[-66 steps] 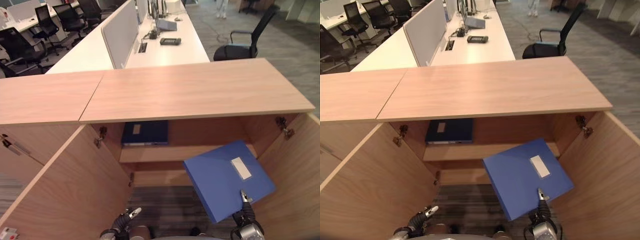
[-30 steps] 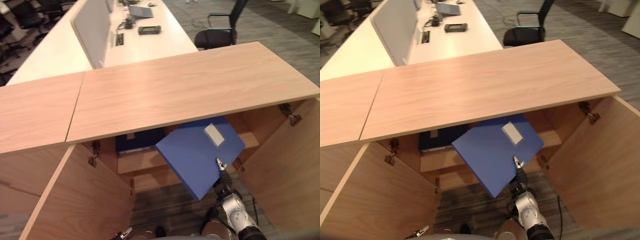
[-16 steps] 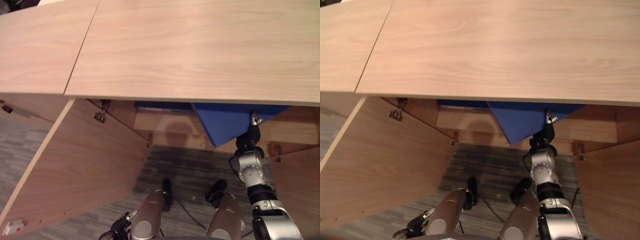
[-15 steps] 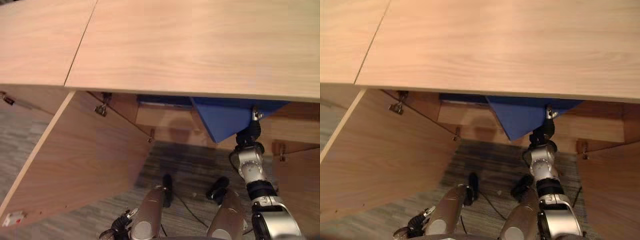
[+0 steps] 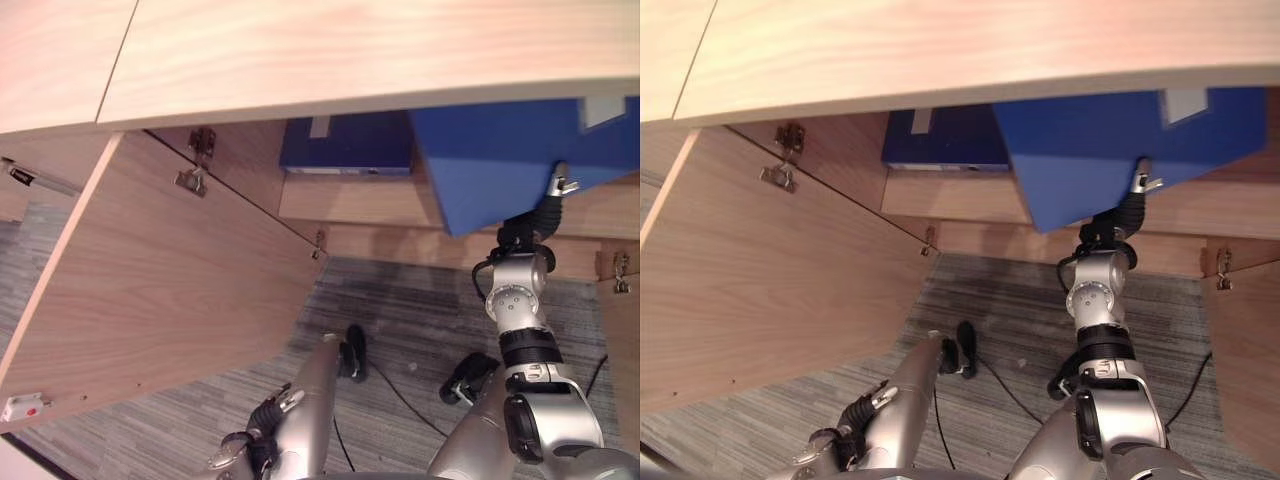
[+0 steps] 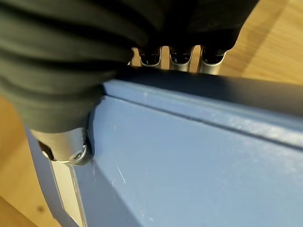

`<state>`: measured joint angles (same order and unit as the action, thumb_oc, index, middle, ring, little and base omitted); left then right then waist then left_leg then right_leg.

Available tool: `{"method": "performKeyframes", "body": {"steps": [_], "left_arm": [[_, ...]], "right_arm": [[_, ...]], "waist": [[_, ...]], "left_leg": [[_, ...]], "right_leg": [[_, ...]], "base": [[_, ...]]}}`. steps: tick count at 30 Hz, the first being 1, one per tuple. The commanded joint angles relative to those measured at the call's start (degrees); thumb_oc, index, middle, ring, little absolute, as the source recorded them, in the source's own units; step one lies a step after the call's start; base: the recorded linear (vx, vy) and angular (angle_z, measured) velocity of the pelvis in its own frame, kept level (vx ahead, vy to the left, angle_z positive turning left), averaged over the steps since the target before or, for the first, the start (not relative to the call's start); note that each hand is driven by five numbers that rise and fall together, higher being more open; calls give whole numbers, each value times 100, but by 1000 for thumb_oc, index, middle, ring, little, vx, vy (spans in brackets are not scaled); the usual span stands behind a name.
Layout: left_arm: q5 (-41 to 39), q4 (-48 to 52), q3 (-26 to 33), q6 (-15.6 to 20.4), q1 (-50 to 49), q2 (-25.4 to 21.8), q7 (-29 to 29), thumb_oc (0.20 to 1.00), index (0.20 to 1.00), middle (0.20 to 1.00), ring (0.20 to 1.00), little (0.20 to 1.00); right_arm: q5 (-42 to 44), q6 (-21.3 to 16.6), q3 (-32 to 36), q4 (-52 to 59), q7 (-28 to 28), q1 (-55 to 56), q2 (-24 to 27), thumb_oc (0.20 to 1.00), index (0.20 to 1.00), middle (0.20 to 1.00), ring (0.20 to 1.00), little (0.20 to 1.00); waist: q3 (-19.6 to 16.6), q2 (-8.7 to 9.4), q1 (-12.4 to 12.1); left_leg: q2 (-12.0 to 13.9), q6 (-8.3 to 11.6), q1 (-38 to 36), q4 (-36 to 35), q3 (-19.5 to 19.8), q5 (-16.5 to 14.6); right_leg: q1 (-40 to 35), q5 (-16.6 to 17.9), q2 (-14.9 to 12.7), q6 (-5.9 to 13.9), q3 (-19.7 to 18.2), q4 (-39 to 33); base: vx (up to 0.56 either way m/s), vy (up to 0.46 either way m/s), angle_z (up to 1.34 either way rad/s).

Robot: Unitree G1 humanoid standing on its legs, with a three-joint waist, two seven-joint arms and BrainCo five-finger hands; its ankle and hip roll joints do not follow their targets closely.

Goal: Put the empty folder in the office cabinet

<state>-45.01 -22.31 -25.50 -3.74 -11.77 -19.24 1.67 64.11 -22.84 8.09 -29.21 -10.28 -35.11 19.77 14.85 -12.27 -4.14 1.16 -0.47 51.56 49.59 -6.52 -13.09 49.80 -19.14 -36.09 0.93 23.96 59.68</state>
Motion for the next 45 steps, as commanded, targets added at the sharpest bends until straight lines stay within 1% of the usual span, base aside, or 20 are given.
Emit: {"method": "performKeyframes", "body": {"steps": [1,5,7,11,13,15,16,18,20,21,23,24,27,28,30,32,34,38,41,45], "left_arm": [[-470,494,-206,132,-419,-415,-113,1000,1000,1000,1000,1000],[-549,854,-344,178,-374,-590,-206,1000,1000,1000,1000,1000],[-586,1082,-432,198,-334,-724,-274,1000,1000,1000,1000,1000],[-617,1328,-541,181,-261,-889,-377,1000,1000,1000,1000,1000],[-627,1383,-568,170,-255,-944,-392,1000,1000,1000,1000,1000],[-604,1469,-582,170,-256,-1075,-396,1000,1000,1000,1000,1000],[-605,1474,-582,167,-250,-1073,-398,1000,1000,1000,1000,1000],[-628,1533,-581,143,-260,-1215,-395,1000,1000,1000,1000,1000],[-641,1574,-571,142,-250,-1262,-397,1000,1000,1000,1000,1000],[-629,1637,-555,162,-266,-1380,-395,1000,1000,1000,1000,1000],[-631,1696,-538,166,-274,-1436,-397,1000,1000,1000,1000,1000],[-606,1754,-498,166,-309,-1564,-392,1000,1000,1000,1000,1000],[-586,1842,-431,159,-365,-1728,-398,1000,1000,1000,1000,1000],[-588,1846,-429,157,-359,-1720,-400,1000,1000,1000,1000,1000],[-569,1927,-339,157,-416,-1878,-402,1000,1000,1000,1000,1000],[-604,1985,-287,150,-469,-1933,-393,1000,1000,1000,1000,1000],[-604,2051,-277,151,-477,-2002,-412,1000,1000,1000,1000,1000],[-608,2079,-217,160,-495,-2044,-470,1000,1000,1000,1000,1000],[-574,2197,-129,192,-518,-2113,-552,1000,1000,1000,1000,1000],[-551,2212,-97,199,-515,-2147,-589,1000,1000,1000,1000,1000]], "right_arm": [[-304,-518,116,598,-266,-267,242,200,200,200,200,200],[-409,-651,265,637,-537,-411,258,200,200,200,200,200],[-445,-751,414,538,-772,-567,318,200,200,200,200,200],[-370,-920,705,261,-1138,-892,440,200,200,200,200,200],[-328,-923,721,124,-1170,-1021,517,200,200,200,200,200],[-303,-829,625,-345,-1247,-1394,813,200,200,200,200,200],[-291,-829,621,-370,-1236,-1414,827,200,200,200,200,200],[-126,-817,523,-658,-1224,-1794,1090,200,200,200,200,200],[-52,-802,446,-798,-1206,-1975,1209,200,200,200,200,200],[-44,-706,263,-1018,-1219,-2244,1399,200,200,200,200,200],[-33,-619,81,-1274,-1201,-2516,1593,200,200,200,200,200],[-33,-494,-102,-1553,-1209,-2798,1789,200,200,200,200,200],[29,-237,-462,-2274,-1162,-3384,2191,200,200,200,200,200],[45,-235,-483,-2307,-1144,-3419,2205,200,200,200,200,200],[62,27,-831,-2752,-1069,-3832,2473,200,200,200,200,200],[97,122,-1001,-2995,-1017,-4022,2622,200,200,200,200,200],[204,172,-1043,-3181,-1017,-4182,2665,200,200,200,200,200],[353,143,-1078,-3256,-999,-4304,2658,200,200,200,200,200],[444,-5,-1027,-3070,-1113,-4361,2603,200,200,200,200,200],[565,-110,-931,-3029,-1183,-4307,2511,200,200,200,200,200]], "waist": [[-309,-12,-50],[-300,-48,-62],[-291,-77,-49],[-306,-80,-92],[-321,-70,-123],[-351,-54,-212],[-347,-58,-216],[-380,-34,-310],[-379,-32,-345],[-397,-27,-410],[-391,-42,-448],[-394,-56,-510],[-413,-96,-606],[-411,-103,-606],[-425,-143,-686],[-424,-168,-713],[-416,-197,-731],[-411,-225,-741],[-383,-266,-763],[-361,-294,-763]], "left_leg": [[-91,-167,242,83,-157,-390],[-85,-215,526,328,-112,-465],[-85,-231,683,470,-88,-518],[-76,-227,857,606,-61,-568],[-59,-215,886,632,-49,-583],[-42,-201,910,643,-55,-593],[-39,-201,914,645,-56,-593],[-21,-177,936,647,-50,-594],[-12,-169,956,652,-52,-595],[-13,-164,980,669,-46,-596],[1,-161,1019,699,-46,-606],[11,-150,1062,727,-51,-608],[15,-144,1190,803,-57,-612],[16,-144,1199,807,-59,-613],[18,-148,1319,867,-63,-615],[22,-152,1407,928,-67,-628],[31,-158,1487,994,-61,-646],[71,-156,1625,1117,-55,-694],[103,-169,1758,1245,-77,-751],[110,-177,1826,1336,-109,-799]], "right_leg": [[-99,3,-155,140,-199,-328],[208,-149,-227,108,-349,-38],[395,-261,-249,70,-475,132],[562,-353,-269,69,-568,294],[593,-382,-268,67,-577,324],[617,-382,-256,79,-591,329],[623,-381,-253,79,-593,328],[638,-388,-253,96,-586,326],[657,-388,-249,105,-588,326],[674,-391,-253,118,-593,339],[718,-397,-257,118,-598,360],[760,-397,-274,126,-590,393],[882,-389,-299,151,-613,462],[893,-389,-299,151,-617,466],[1020,-399,-323,165,-646,543],[1107,-408,-341,167,-673,615],[1181,-427,-352,176,-699,664],[1318,-460,-359,188,-747,749],[1502,-470,-346,200,-840,852],[1605,-475,-329,210,-936,914]], "base": [[-13,-6,-10],[-1,-4,-7],[21,-21,4],[27,-41,3],[34,-35,5],[23,-31,0],[0,0,0],[7,-41,0],[2,-18,0],[0,0,0],[-2,-16,0],[-6,-40,0],[-3,-12,0],[0,0,0],[-4,-5,2],[-4,-3,5],[0,-7,5],[2,-3,1],[0,0,0],[0,0,0]]}}
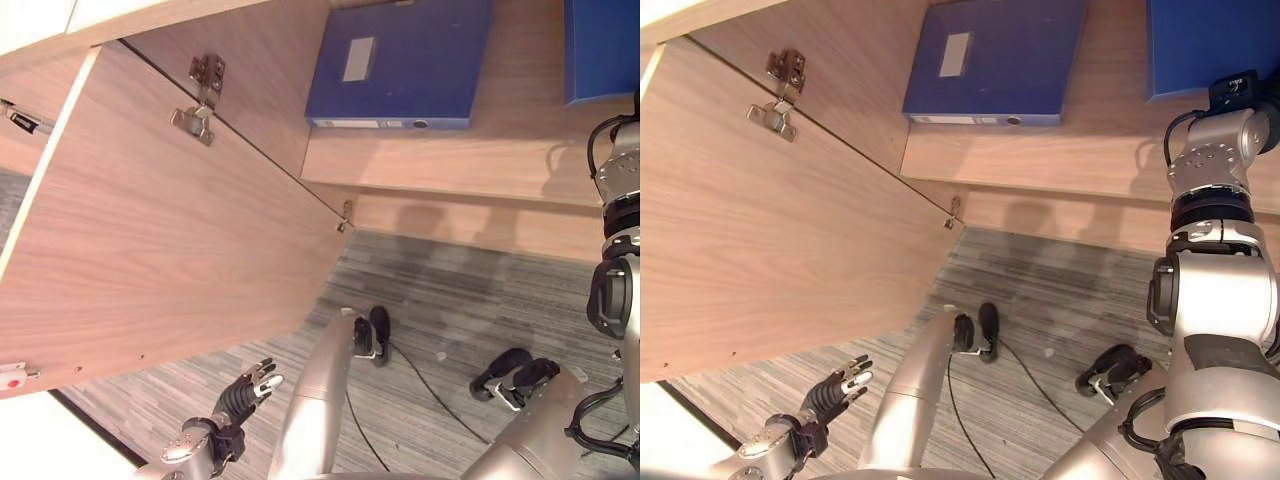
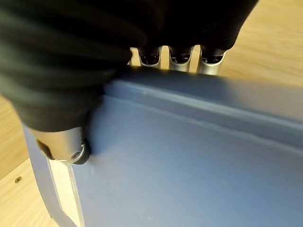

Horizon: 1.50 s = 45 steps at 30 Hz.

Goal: Put the empty folder in the office cabinet

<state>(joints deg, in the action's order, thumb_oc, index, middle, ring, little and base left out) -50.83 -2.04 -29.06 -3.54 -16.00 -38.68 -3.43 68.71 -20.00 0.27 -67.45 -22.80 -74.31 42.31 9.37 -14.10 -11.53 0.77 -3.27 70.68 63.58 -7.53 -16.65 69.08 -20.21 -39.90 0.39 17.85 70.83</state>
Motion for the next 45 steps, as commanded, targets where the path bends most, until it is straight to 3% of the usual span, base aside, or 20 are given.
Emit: {"method": "performKeyframes", "body": {"steps": [1,20,21,24,30,33,37,45], "left_arm": [[35,190,266,180,-100,-206,-82,1000,1000,1000,1000,1000],[83,158,398,232,-142,-386,-121,1000,1000,1000,1000,1000],[68,178,416,248,-157,-400,-124,1000,1000,1000,1000,1000],[80,158,434,247,-162,-416,-135,1000,1000,1000,1000,1000],[106,87,750,240,-400,-596,182,1000,1000,1000,1000,1000],[15,188,811,136,-514,-722,351,1000,1000,1000,1000,1000],[-75,232,858,36,-647,-880,532,1000,1000,1000,1000,1000],[8,148,967,-111,-781,-1004,850,1000,1000,1000,1000,1000]], "right_arm": [[129,-415,-108,796,58,-381,240,200,200,200,200,200],[194,-530,136,746,-66,-309,130,200,200,200,200,200],[213,-536,158,762,-66,-286,118,1000,1000,1000,1000,1000],[283,-500,144,746,13,-235,67,1000,1000,1000,1000,1000],[-1356,1191,-1718,-439,1094,-194,447,1000,1000,1000,1000,1000],[-1730,1720,-2264,-961,1655,-239,356,1000,1000,1000,1000,1000],[-2212,2093,-2653,-1479,2143,-214,285,1000,1000,1000,1000,1000],[-3487,2457,-3410,-1855,2967,-203,308,1000,1000,1000,1000,1000]], "waist": [[187,-120,-23],[149,-242,-90],[138,-234,-95],[129,-196,-98],[189,67,-28],[207,172,69],[165,260,118],[135,337,97]], "left_leg": [[152,102,-72,-51,-11,-451],[222,78,362,575,-37,-673],[244,87,390,573,-24,-670],[250,89,395,583,-13,-669],[398,131,306,411,-66,-613],[443,126,275,302,-96,-552],[471,135,219,170,-114,-521],[509,148,155,15,-135,-462]], "right_leg": [[-291,-369,52,269,-349,-192],[196,-545,-3,272,-635,310],[223,-545,-3,283,-655,314],[213,-540,7,285,-645,323],[165,-406,117,259,-607,116],[153,-320,185,210,-570,-24],[124,-255,233,201,-511,-170],[37,-152,244,226,-395,-368]], "base": [[0,0,0],[3,3,0],[0,0,0],[0,0,0],[-23,-9,-5],[-29,1,-14],[-10,-1,-14],[-8,-4,-6]]}}
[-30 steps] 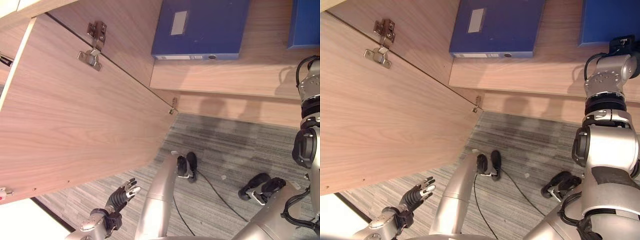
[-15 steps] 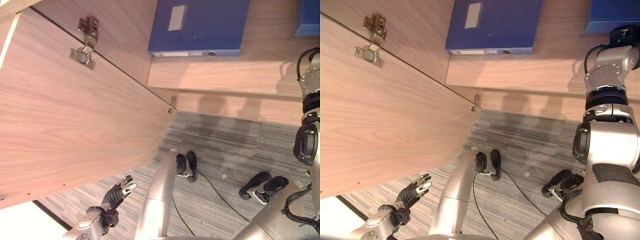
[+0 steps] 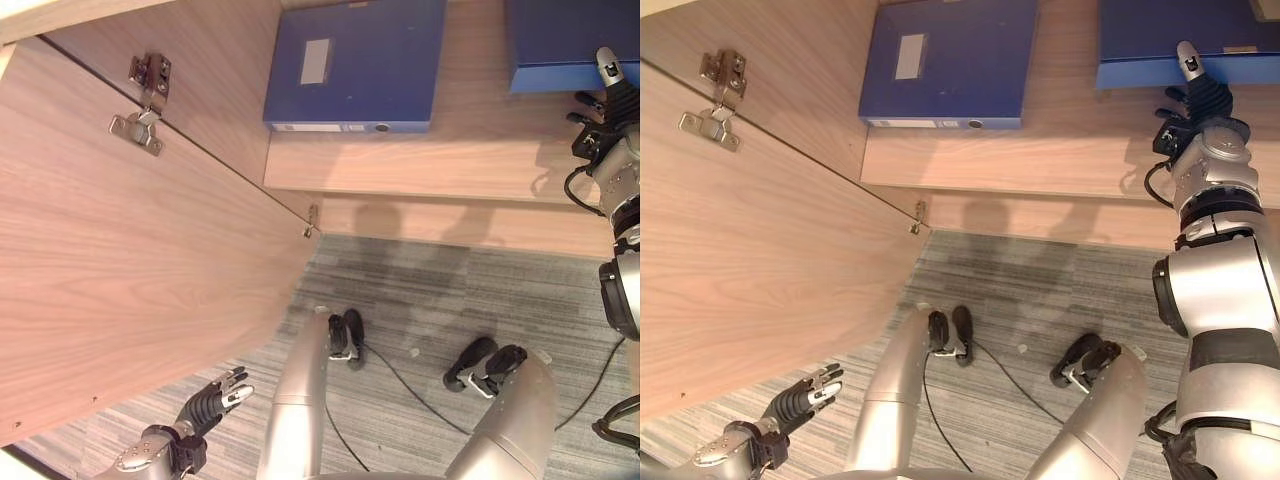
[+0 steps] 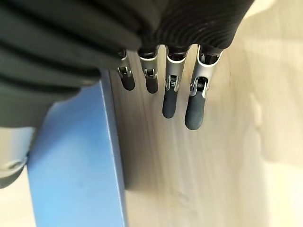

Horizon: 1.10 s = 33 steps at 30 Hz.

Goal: Put the empty folder in the office cabinet

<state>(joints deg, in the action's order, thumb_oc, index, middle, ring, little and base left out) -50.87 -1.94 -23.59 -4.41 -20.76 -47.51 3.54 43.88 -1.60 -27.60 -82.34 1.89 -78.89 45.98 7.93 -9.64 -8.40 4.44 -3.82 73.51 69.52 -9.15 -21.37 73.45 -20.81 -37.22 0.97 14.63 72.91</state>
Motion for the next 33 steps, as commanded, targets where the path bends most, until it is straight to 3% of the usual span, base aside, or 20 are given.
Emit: {"method": "performKeyframes", "body": {"steps": [1,5,10,14,24,30,33], "left_arm": [[42,140,456,-39,-340,-116,196,1000,1000,1000,1000,1000],[188,170,564,-53,-410,-65,319,1000,1000,1000,1000,1000],[348,247,767,-41,-525,20,406,1000,1000,1000,1000,1000],[587,380,1094,-43,-625,191,465,1000,1000,1000,1000,1000],[670,354,1123,-46,-418,368,608,1000,1000,1000,1000,1000],[836,423,1212,-77,-371,490,571,1000,1000,1000,1000,1000],[1006,537,1392,-100,-339,647,510,1000,1000,1000,1000,1000]], "right_arm": [[-1311,609,-775,-399,572,237,-3,1000,1000,1000,1000,1000],[-2284,595,-1313,-391,843,254,172,1000,1000,1000,1000,1000],[-2884,597,-1597,-209,1162,435,388,1000,1000,1000,1000,1000],[-4096,633,-2381,254,1689,549,521,1000,1000,1000,1000,1000],[-3446,776,-2199,838,2242,913,577,1000,1000,1000,1000,1000],[-4334,860,-2626,807,2623,958,421,1000,1000,1000,1000,1000],[-5066,847,-3050,1380,2836,993,366,1000,1000,1000,1000,1000]], "waist": [[277,-103,-217],[269,-97,-199],[274,-92,-217],[280,-41,-218],[362,-33,-189],[397,0,-201],[427,56,-186]], "left_leg": [[149,205,-119,-592,32,24],[159,214,-89,-610,44,45],[171,215,-66,-585,73,49],[184,240,-63,-617,87,76],[224,268,-3,-625,108,120],[240,271,10,-676,111,155],[236,291,-1,-720,121,164]], "right_leg": [[-404,-80,-25,171,-57,-602],[-391,-64,-28,174,-19,-622],[-382,-60,-44,184,-26,-617],[-375,-32,-46,192,8,-656],[-301,30,-48,212,-5,-699],[-315,85,-25,219,30,-797],[-318,116,8,239,35,-861]], "base": [[0,0,0],[0,0,0],[0,0,0],[0,0,0],[-7,1,-4],[0,0,0],[0,0,0]]}}
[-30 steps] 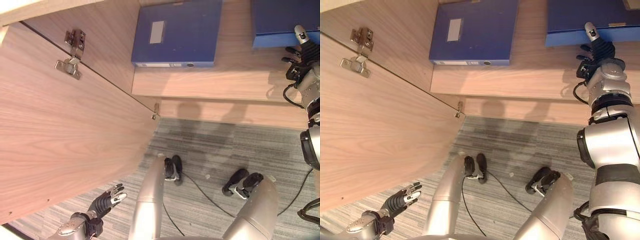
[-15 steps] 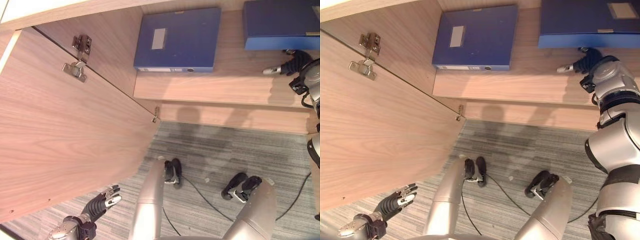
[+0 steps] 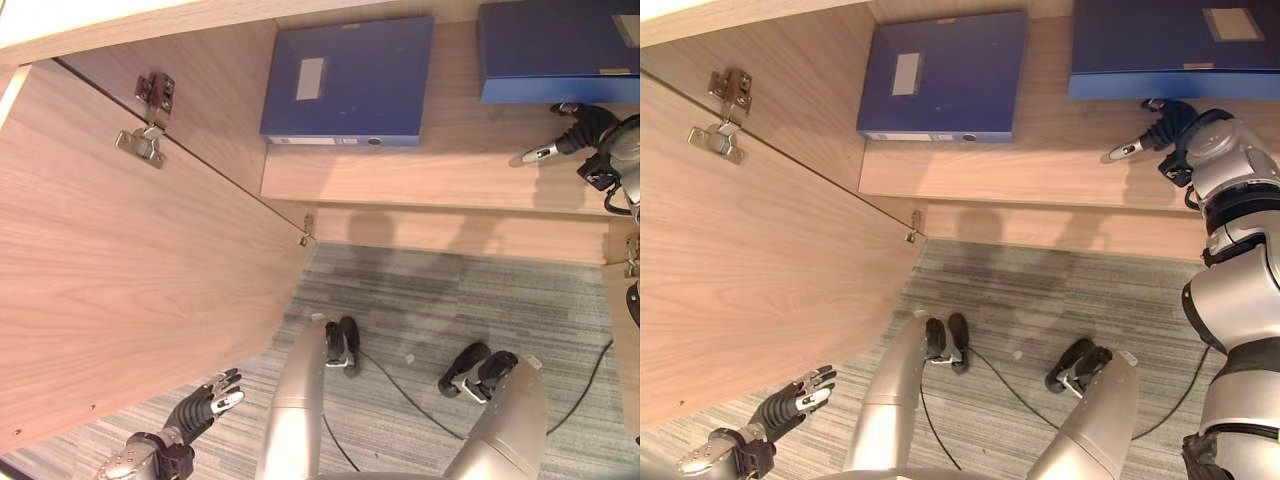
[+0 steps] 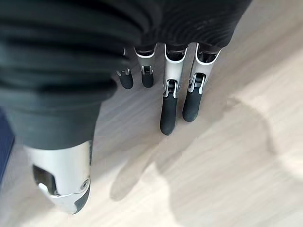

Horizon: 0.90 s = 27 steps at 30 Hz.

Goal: Put the empty folder in the office cabinet

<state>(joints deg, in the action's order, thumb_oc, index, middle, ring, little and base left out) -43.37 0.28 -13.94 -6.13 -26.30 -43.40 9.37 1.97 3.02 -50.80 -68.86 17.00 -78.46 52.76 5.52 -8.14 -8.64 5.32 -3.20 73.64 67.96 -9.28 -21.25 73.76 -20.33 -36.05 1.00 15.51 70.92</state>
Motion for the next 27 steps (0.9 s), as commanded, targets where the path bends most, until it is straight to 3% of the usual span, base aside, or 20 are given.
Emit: {"method": "performKeyframes", "body": {"steps": [1,2,4,8,13,17,27], "left_arm": [[430,346,555,54,259,323,-130,1000,1000,1000,1000,1000],[439,354,562,48,252,337,-130,1000,1000,1000,1000,1000],[615,445,675,9,341,492,-184,1000,1000,1000,1000,1000],[619,576,630,-64,480,541,-147,1000,1000,1000,1000,1000],[556,719,524,-64,585,419,-71,1000,1000,1000,1000,1000],[531,697,411,-50,776,370,-80,1000,1000,1000,1000,1000],[403,765,139,128,1272,174,-111,1000,1000,1000,1000,1000]], "right_arm": [[-1251,368,-978,698,1485,1014,-311,1000,1000,1000,1000,1000],[-1262,397,-980,746,1505,1012,-289,1000,1000,1000,1000,1000],[-1409,438,-1100,2172,1686,1086,-26,1000,1000,1000,1000,1000],[-1228,571,-1168,3630,2008,1106,512,1000,1000,1000,1000,1000],[-769,617,-1352,4563,2214,1051,951,1000,1000,1000,1000,1000],[-666,729,-1407,4461,2164,1020,913,1000,1000,1000,1000,1000],[-861,665,-1446,3462,1945,977,-40,1000,1000,1000,1000,1000]], "waist": [[701,-45,-136],[705,-50,-130],[773,22,-48],[863,80,45],[910,147,80],[947,178,107],[1199,257,58]], "left_leg": [[154,237,-2,-556,150,142],[156,238,-2,-555,147,142],[183,261,9,-555,154,140],[212,299,7,-670,161,197],[225,352,-62,-962,129,327],[243,398,-199,-1200,77,438],[313,594,-1613,-2976,-228,1129]], "right_leg": [[-341,77,-85,238,-62,-676],[-338,77,-83,237,-67,-675],[-349,106,-69,245,-49,-704],[-371,221,-63,289,4,-833],[-452,406,-52,368,116,-1095],[-610,591,16,434,248,-1382],[-1983,1707,459,830,986,-3326]], "base": [[-4,0,-6],[-4,6,-8],[-5,10,-12],[-11,7,-8],[-9,1,-1],[-44,7,-10],[-83,-4,-13]]}}
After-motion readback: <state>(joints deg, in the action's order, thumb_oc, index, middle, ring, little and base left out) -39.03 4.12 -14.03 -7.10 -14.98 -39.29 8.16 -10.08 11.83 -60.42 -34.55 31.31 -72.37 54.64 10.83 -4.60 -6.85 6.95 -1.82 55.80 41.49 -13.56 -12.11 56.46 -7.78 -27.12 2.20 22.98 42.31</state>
